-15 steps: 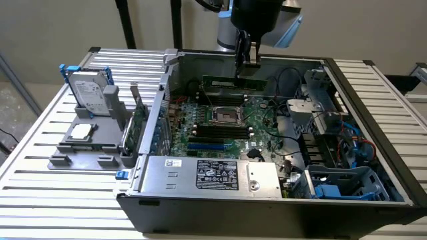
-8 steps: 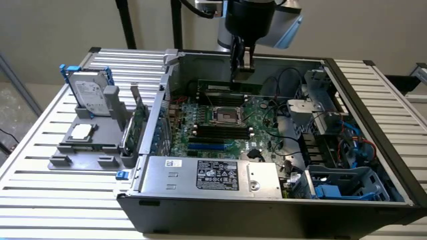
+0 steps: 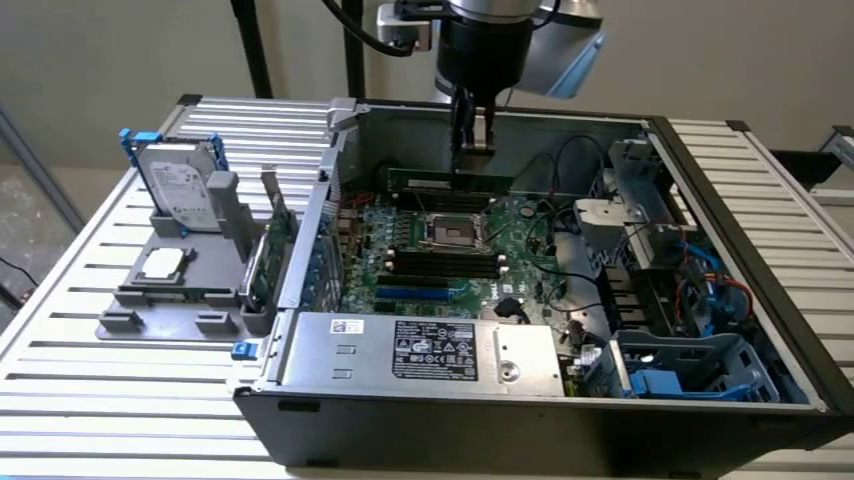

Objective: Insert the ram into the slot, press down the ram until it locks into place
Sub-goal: 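Insert the ram into the slot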

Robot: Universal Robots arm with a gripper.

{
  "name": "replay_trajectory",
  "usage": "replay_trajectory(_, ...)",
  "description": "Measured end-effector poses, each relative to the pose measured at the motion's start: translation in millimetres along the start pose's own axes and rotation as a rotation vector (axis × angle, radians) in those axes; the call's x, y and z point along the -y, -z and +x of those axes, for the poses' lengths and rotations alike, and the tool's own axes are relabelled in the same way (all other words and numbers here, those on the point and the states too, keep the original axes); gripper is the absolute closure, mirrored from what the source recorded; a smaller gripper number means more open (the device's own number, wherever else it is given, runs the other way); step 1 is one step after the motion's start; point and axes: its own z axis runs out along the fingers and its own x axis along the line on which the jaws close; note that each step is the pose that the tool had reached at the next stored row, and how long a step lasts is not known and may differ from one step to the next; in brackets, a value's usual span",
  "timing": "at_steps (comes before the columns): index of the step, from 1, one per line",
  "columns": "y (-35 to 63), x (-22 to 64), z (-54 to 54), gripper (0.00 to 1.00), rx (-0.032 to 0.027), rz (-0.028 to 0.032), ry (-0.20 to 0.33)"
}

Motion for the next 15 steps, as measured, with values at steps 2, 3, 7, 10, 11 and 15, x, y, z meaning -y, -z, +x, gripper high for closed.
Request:
replay_trajectory(2, -3.6, -0.5, -0.2, 0.86, -0.0002, 0.0037, 0.0)
replay_trajectory(3, -5.4, -0.6, -0.3, 0.86, -0.0002, 0.005, 0.0)
replay_trajectory(7, -12.7, -0.5, -0.2, 0.86, -0.0003, 0.0063, 0.0)
replay_trajectory(10, -18.1, -0.3, -0.2, 0.86, -0.0002, 0.0063, 0.0)
replay_trajectory(11, -20.0, -0.3, -0.2, 0.86, -0.0002, 0.0063, 0.0)
replay_trajectory(15, -27.2, -0.1, -0.2, 0.86, -0.0003, 0.0063, 0.001)
